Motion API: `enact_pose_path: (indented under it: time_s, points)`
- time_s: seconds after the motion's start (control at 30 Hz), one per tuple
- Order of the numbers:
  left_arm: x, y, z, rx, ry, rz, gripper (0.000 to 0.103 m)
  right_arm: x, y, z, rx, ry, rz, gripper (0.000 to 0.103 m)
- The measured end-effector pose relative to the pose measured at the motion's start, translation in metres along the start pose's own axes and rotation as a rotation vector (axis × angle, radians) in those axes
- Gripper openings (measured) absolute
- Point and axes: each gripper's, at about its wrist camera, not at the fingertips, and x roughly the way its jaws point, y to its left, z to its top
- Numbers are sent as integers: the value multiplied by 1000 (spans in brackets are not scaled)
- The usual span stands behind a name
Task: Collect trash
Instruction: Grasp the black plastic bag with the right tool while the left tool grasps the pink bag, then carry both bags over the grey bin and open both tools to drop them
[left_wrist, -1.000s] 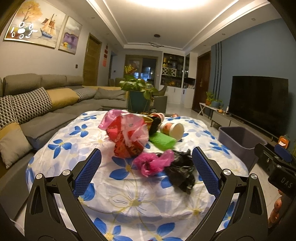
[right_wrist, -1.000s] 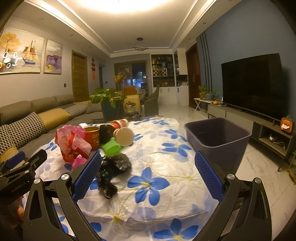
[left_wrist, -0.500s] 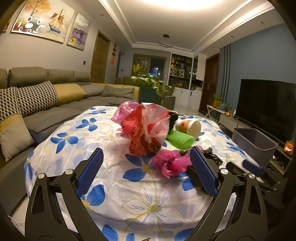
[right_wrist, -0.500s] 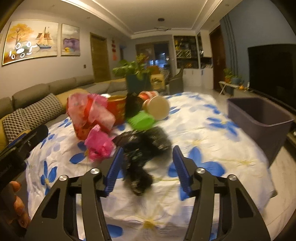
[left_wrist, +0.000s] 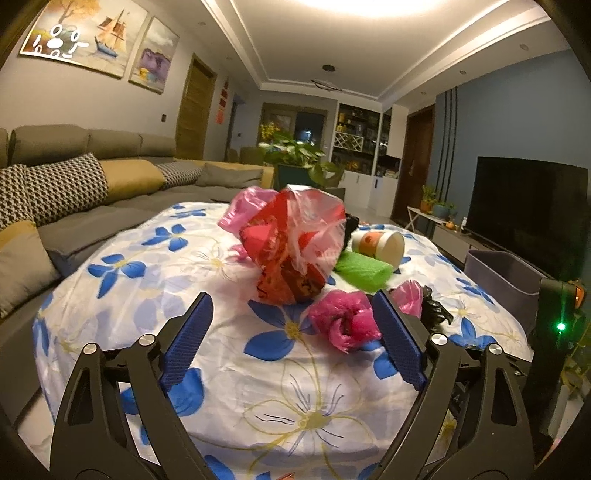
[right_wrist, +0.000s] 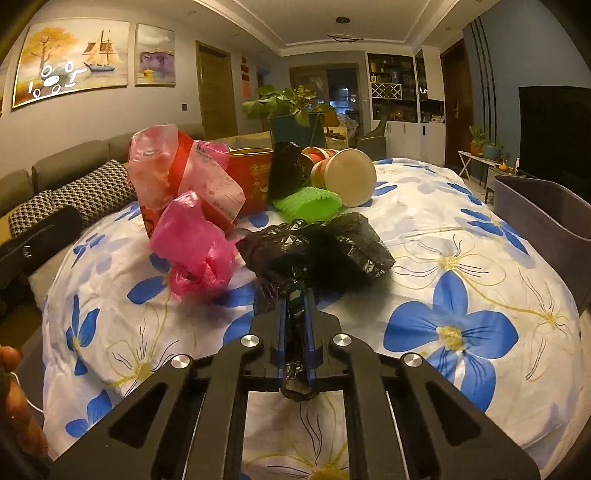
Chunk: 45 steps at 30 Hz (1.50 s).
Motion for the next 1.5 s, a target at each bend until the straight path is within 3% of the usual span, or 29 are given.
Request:
enact_pose_path:
  time_s: [0.23,0.57,0.87,1.1,1.27,1.5]
  points:
    - [26,-17,-9,22,52,-72,74,-18,-13,7,27,-47,-12,7]
    - [88,-26,-22,16,168,-108,52,-40,-28,17,14,-111,-62,6]
    - [90,-29,-22,14,163,-143,28,-45,-32,20,-2,-121,-85,6]
    - [65,-27,-11,-12,123,-122,25,-58,-37,25,0,-146,-90,6]
    - [35,-39,11,27,63,-112,25,-72,-42,32,5,-175,-94,6]
    - [22,-61,39,33,40,-147,25,-97,-58,45,12,-239,-115,6]
